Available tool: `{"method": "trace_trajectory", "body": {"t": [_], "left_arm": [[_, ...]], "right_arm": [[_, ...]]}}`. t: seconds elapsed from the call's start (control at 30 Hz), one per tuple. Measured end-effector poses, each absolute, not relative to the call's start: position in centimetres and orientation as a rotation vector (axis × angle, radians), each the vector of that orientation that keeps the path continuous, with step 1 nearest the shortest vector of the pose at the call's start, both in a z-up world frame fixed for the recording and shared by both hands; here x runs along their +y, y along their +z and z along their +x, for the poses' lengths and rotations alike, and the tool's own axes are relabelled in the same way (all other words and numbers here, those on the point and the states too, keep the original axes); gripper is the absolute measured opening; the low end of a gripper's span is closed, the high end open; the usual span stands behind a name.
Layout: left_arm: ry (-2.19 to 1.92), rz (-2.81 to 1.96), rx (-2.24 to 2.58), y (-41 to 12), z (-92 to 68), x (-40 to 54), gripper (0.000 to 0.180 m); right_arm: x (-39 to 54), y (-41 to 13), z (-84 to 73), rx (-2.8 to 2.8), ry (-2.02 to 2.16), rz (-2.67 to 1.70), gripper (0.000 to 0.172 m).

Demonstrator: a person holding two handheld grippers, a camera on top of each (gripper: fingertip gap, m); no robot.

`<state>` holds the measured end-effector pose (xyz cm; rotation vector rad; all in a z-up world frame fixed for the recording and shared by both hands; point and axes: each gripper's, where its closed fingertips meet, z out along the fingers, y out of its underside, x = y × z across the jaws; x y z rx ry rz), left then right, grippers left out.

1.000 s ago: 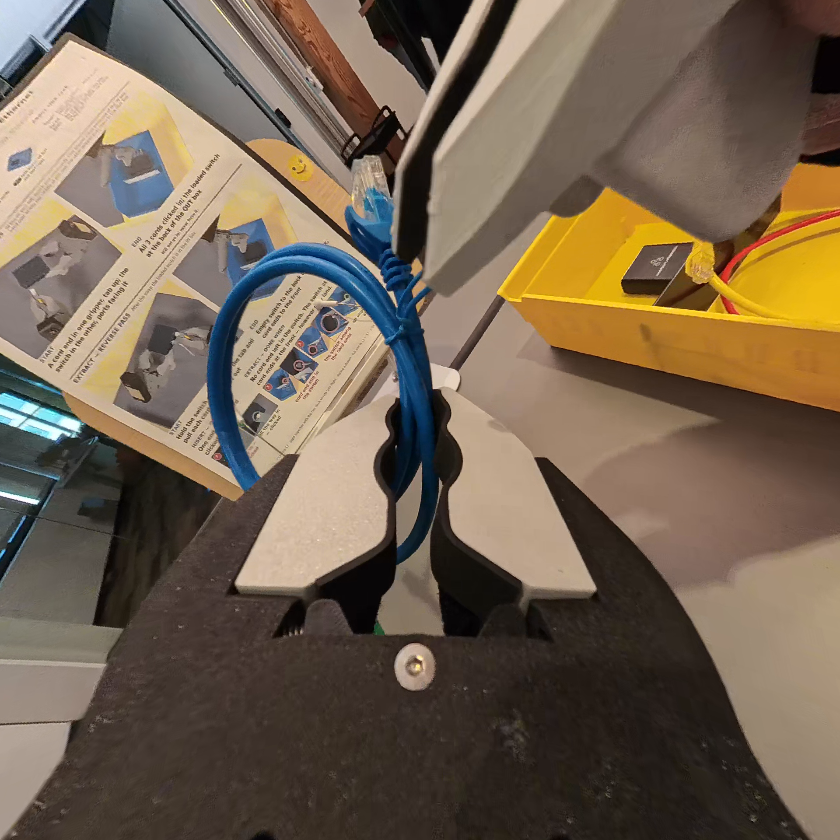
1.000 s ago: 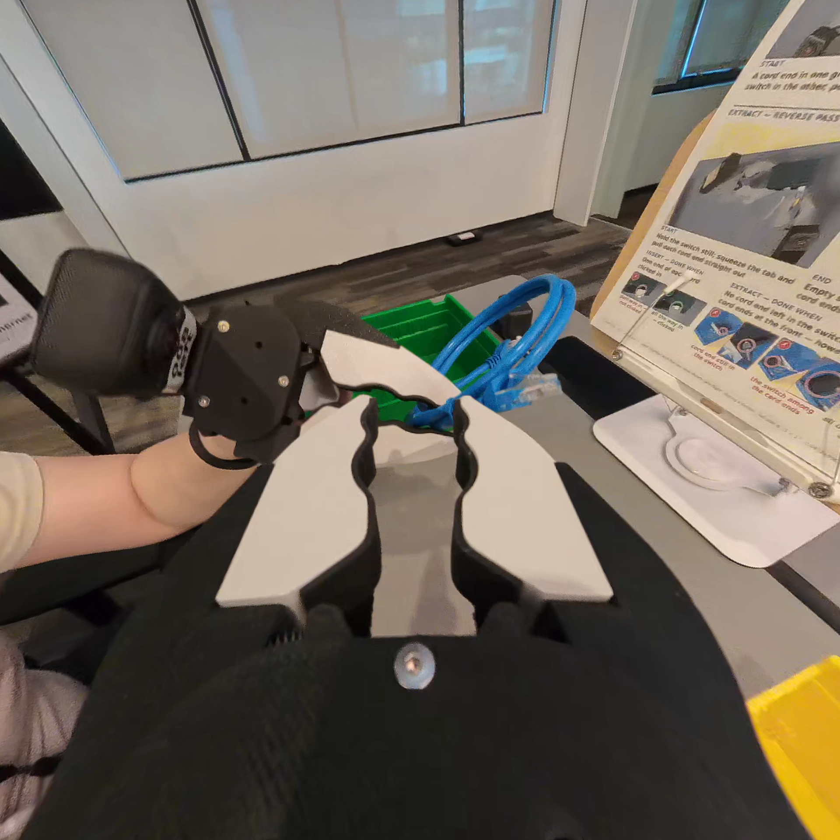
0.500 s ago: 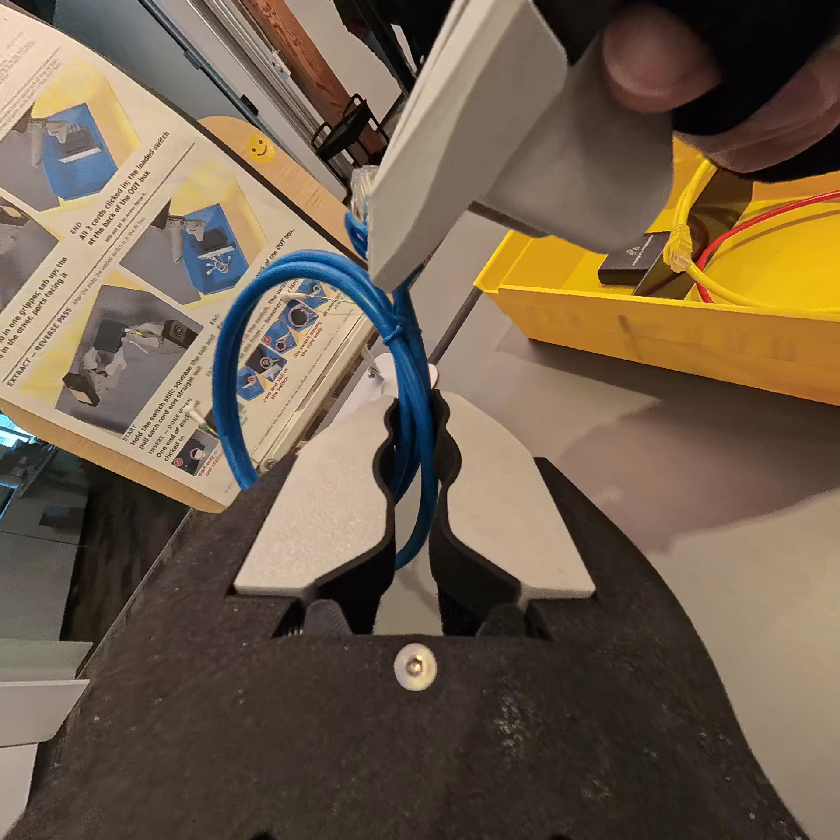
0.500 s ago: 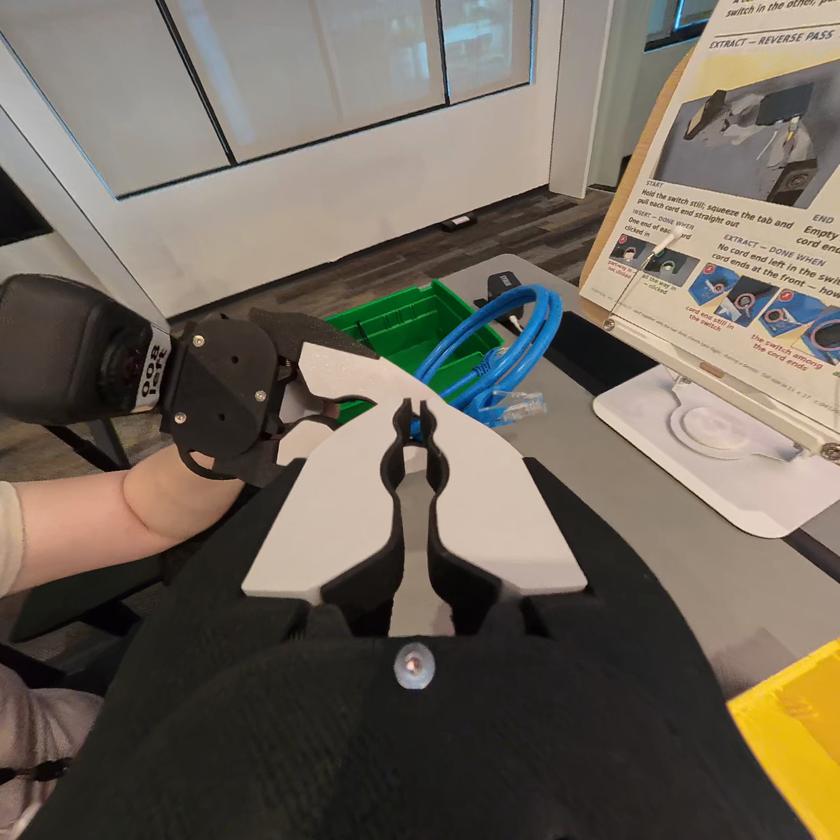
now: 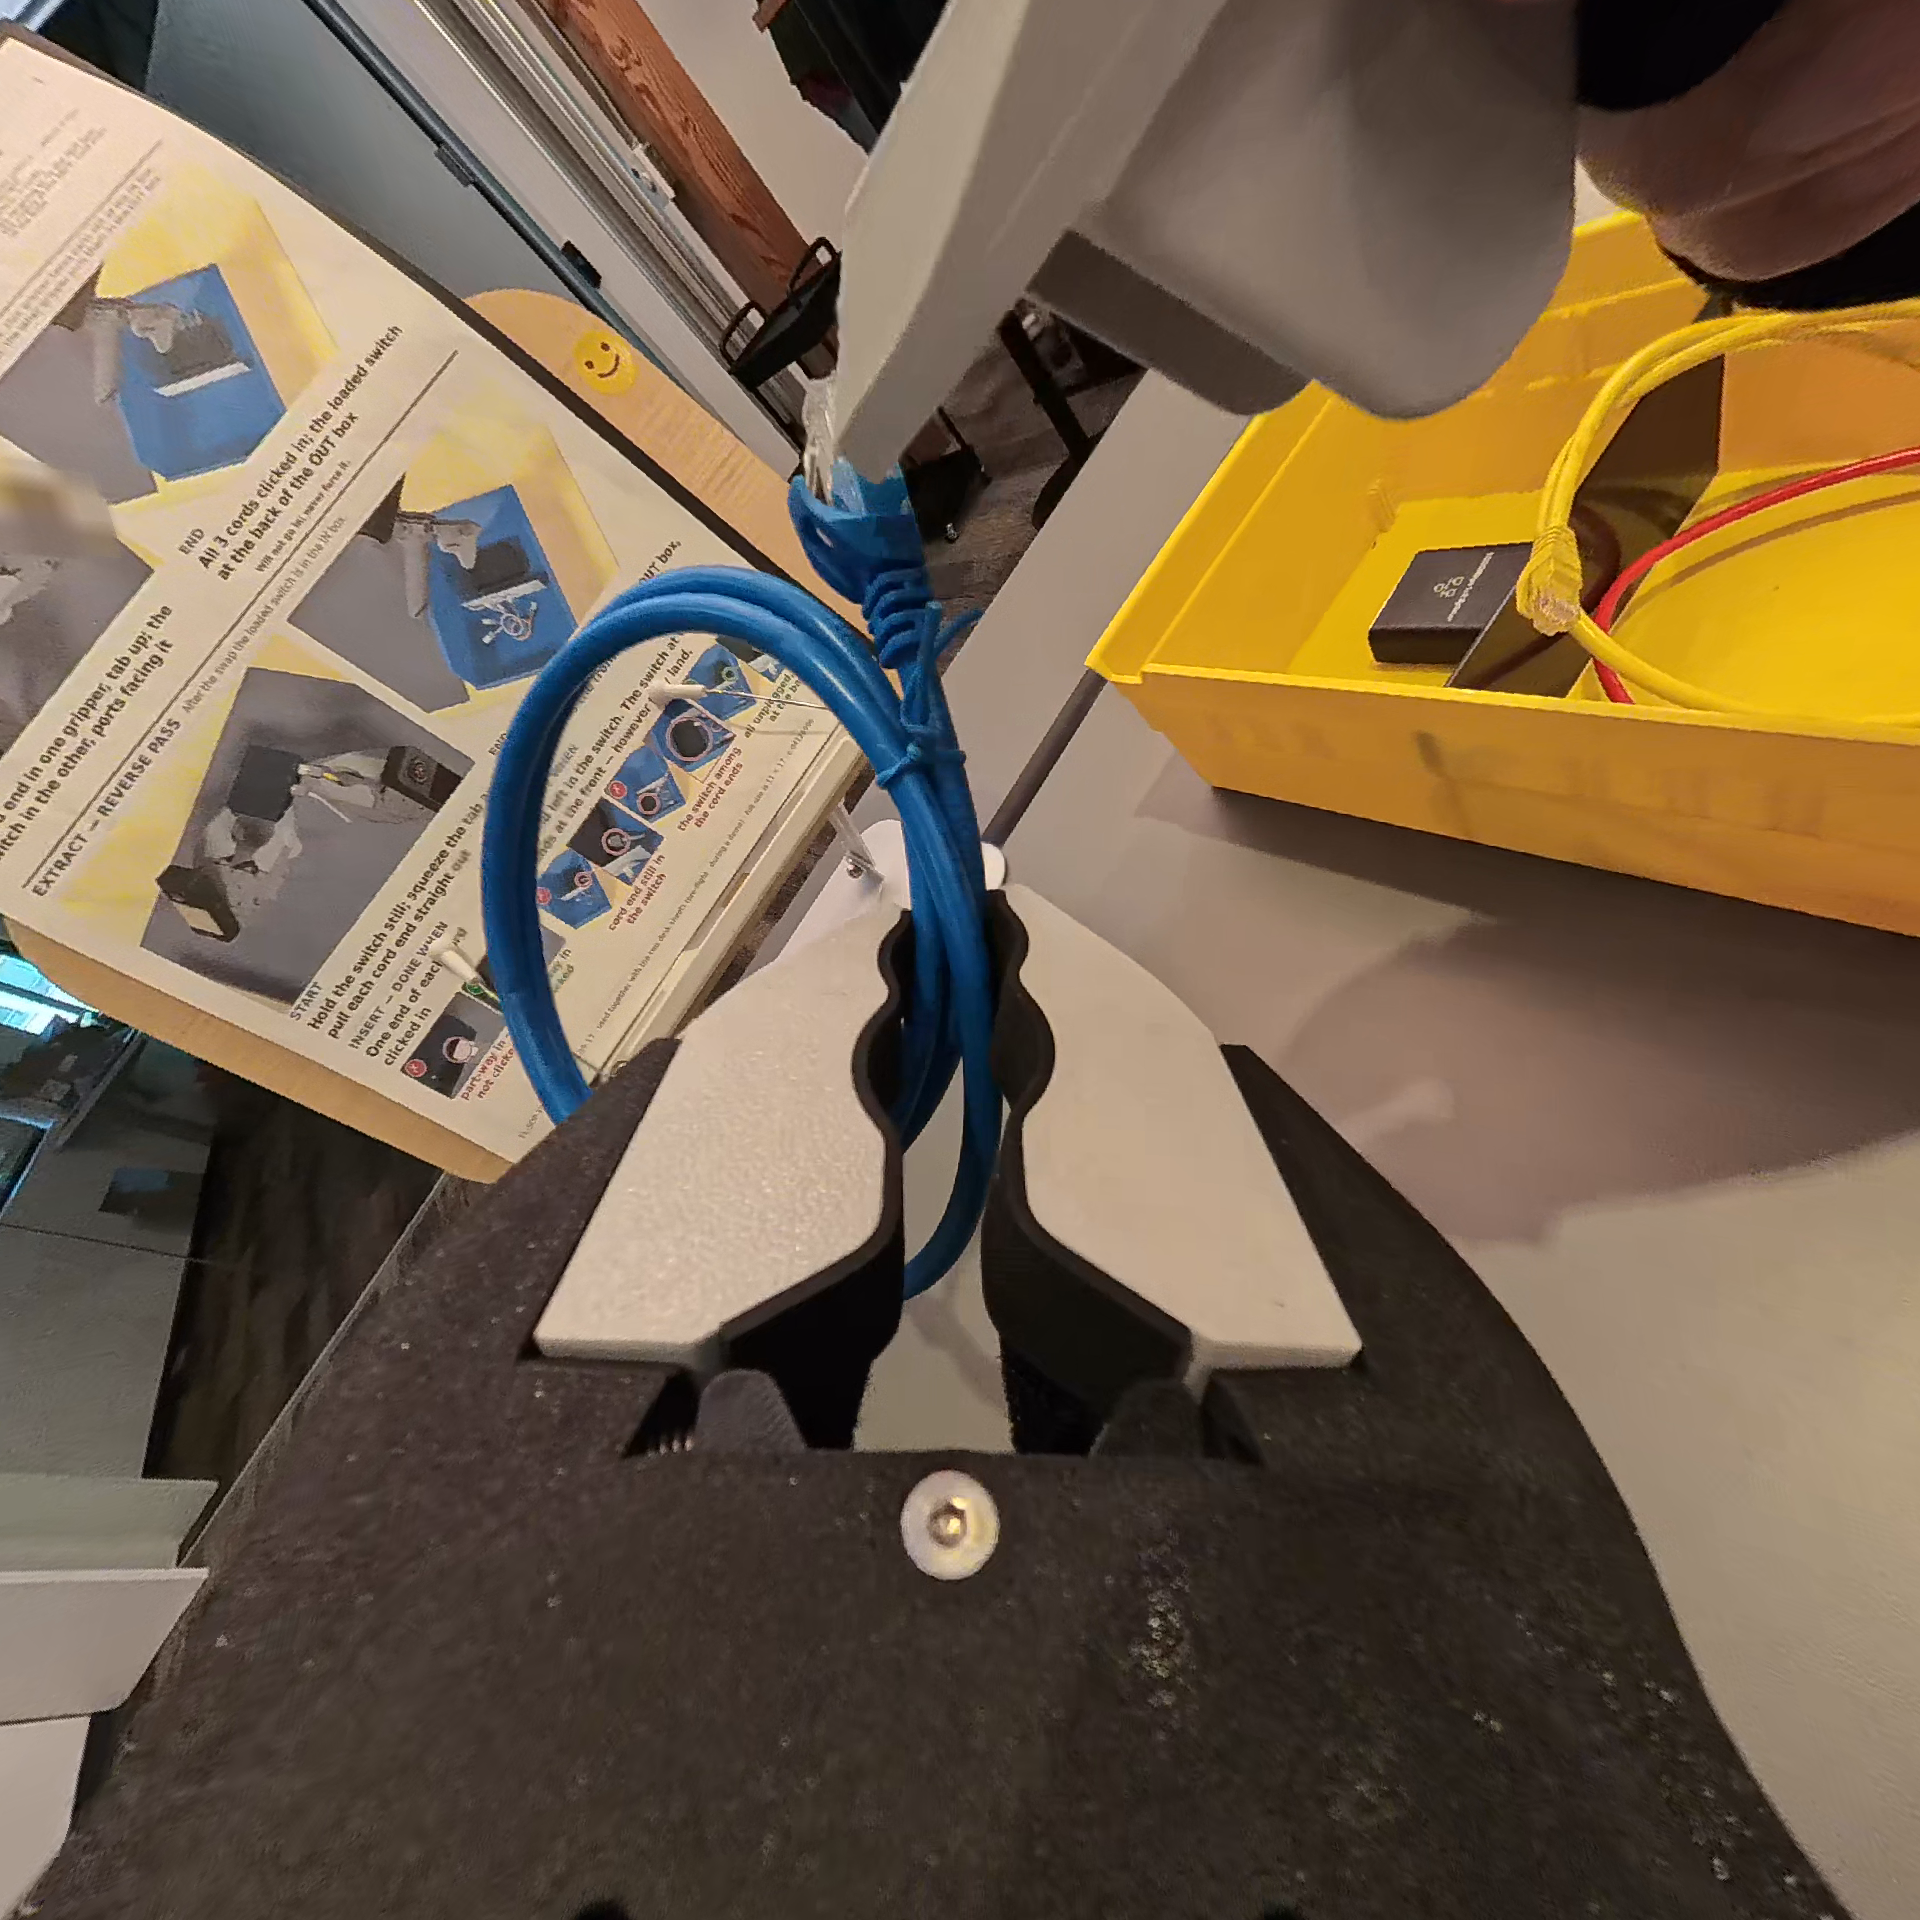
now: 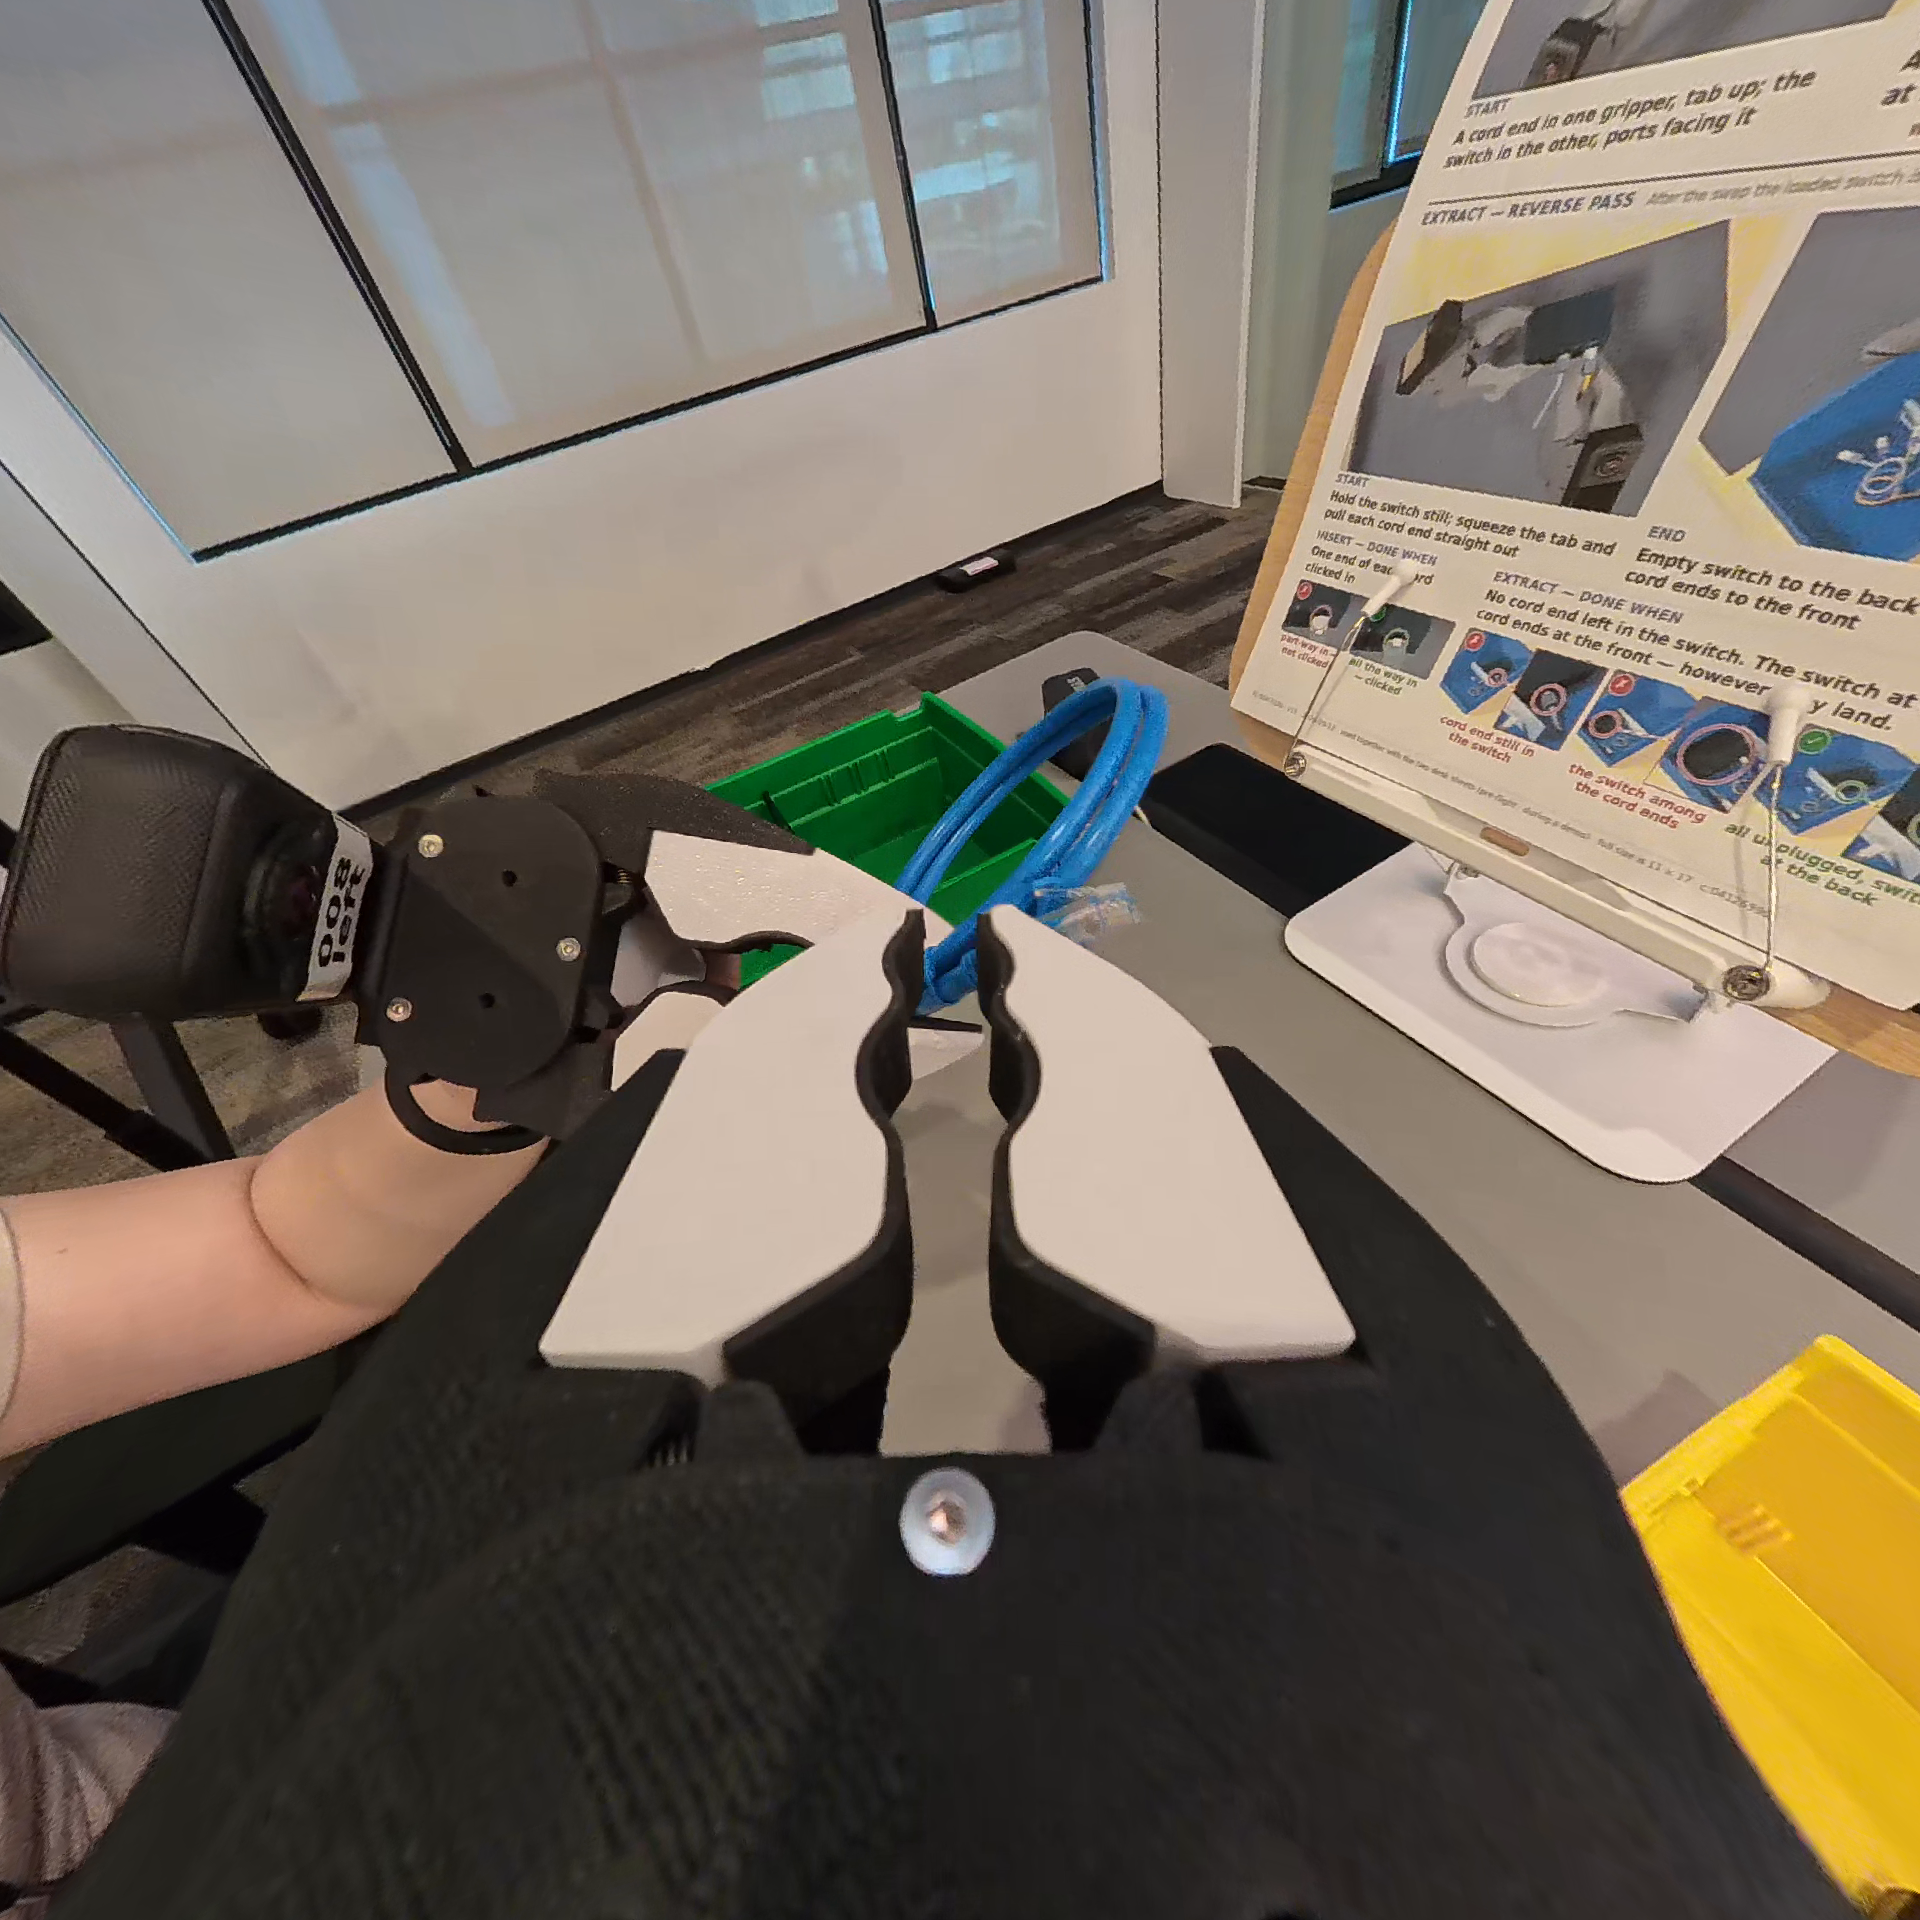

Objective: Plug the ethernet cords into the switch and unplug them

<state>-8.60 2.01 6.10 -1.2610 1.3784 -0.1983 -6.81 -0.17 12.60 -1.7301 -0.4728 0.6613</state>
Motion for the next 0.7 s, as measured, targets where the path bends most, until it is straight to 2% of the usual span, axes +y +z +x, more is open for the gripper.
{"method": "trace_trajectory", "body": {"t": [0.5, 0.7], "left_arm": [[-0.276, -1.27, 1.354, 7.7, -9.8, 1.6, 0.011], [-0.396, -1.297, 1.344, 8.6, -10.2, 0.6, 0.011]], "right_arm": [[-0.3, 13.6, -7.4, -0.512, 0.632, -1.637, 0.02], [-0.2, 13.9, -7.7, -0.549, 0.565, -1.57, 0.03]]}}
